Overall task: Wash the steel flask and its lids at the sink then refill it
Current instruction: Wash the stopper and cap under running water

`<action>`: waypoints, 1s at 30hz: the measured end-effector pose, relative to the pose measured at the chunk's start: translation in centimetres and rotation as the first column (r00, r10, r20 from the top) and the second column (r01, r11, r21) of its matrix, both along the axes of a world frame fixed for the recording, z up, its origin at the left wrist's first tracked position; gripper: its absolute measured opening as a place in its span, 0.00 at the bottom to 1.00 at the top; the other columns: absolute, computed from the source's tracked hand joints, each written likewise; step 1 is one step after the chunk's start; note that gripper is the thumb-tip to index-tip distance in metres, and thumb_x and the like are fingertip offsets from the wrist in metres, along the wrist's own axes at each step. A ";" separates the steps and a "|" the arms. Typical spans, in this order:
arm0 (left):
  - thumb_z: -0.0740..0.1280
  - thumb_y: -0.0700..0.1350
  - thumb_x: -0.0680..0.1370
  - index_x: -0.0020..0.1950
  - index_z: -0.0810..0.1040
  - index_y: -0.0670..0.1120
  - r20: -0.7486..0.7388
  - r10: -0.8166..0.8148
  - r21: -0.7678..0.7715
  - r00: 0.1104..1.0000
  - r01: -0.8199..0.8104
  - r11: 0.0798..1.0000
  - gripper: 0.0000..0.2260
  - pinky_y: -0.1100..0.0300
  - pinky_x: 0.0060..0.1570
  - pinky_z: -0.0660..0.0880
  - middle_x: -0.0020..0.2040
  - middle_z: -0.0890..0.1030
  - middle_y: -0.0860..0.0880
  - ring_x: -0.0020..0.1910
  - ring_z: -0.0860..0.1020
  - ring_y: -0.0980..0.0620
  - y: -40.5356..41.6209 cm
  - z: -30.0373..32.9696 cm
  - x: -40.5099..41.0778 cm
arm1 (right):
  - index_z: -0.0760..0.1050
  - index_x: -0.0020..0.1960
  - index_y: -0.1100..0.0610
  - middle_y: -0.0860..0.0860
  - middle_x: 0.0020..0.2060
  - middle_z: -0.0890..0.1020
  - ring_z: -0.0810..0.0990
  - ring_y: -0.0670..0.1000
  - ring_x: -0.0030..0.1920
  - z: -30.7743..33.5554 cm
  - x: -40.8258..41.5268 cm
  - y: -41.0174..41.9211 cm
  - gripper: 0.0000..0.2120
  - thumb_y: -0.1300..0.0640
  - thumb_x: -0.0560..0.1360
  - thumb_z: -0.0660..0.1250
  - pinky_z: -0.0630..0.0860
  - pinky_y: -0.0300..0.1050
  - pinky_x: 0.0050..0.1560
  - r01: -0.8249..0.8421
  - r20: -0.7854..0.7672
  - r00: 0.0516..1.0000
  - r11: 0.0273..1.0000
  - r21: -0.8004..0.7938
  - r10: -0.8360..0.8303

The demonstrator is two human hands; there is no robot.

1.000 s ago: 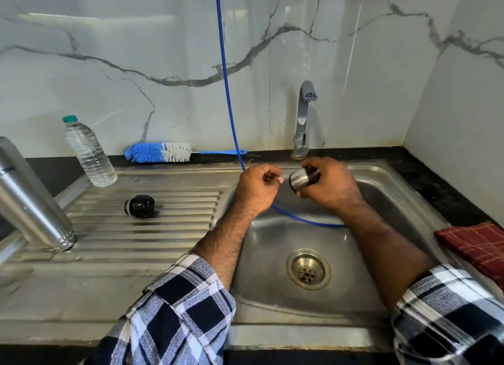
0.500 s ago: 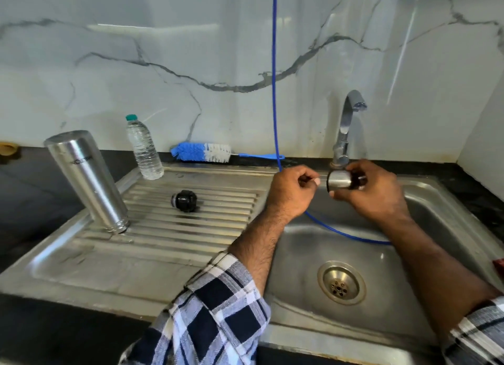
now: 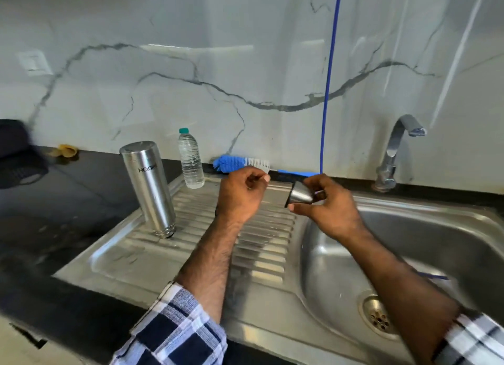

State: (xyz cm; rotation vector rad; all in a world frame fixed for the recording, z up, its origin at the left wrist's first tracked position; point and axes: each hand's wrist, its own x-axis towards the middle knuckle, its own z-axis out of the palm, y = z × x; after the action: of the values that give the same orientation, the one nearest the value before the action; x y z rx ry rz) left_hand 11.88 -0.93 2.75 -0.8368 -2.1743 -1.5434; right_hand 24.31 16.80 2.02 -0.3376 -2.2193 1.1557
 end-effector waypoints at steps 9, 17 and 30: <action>0.74 0.50 0.78 0.50 0.86 0.49 -0.059 0.199 -0.010 0.978 -0.200 0.980 0.05 0.56 0.44 0.83 0.44 0.87 0.54 0.42 0.84 0.53 -0.4 0.0 -2.0 | 0.80 0.55 0.48 0.44 0.45 0.84 0.85 0.51 0.45 -0.7 -9.0 -3.1 0.27 0.50 0.60 0.88 0.80 0.44 0.46 0.035 0.062 0.998 0.999 -0.015 -0.034; 0.74 0.51 0.80 0.51 0.86 0.50 0.064 0.261 0.002 0.963 -0.262 0.965 0.06 0.58 0.44 0.82 0.45 0.86 0.56 0.42 0.84 0.56 -1.3 0.3 -2.6 | 0.81 0.61 0.49 0.48 0.53 0.85 0.83 0.49 0.49 -2.2 -10.1 -4.1 0.29 0.47 0.63 0.86 0.78 0.44 0.51 0.019 0.173 0.984 0.981 0.194 -0.053; 0.74 0.51 0.80 0.50 0.85 0.49 0.077 0.256 -0.042 0.964 -0.253 0.966 0.06 0.65 0.36 0.75 0.43 0.85 0.57 0.39 0.81 0.62 -1.1 -0.2 -2.6 | 0.76 0.70 0.49 0.49 0.61 0.83 0.79 0.48 0.55 -2.2 -8.9 -4.2 0.37 0.44 0.65 0.85 0.75 0.44 0.52 -0.048 0.310 0.950 0.967 0.249 -0.033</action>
State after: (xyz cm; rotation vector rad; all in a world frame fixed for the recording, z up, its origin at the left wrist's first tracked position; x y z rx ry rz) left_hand 9.24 -2.02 2.56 -0.4853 -2.2662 -1.4411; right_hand 15.45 12.55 -0.14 -0.4290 -2.6124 0.8505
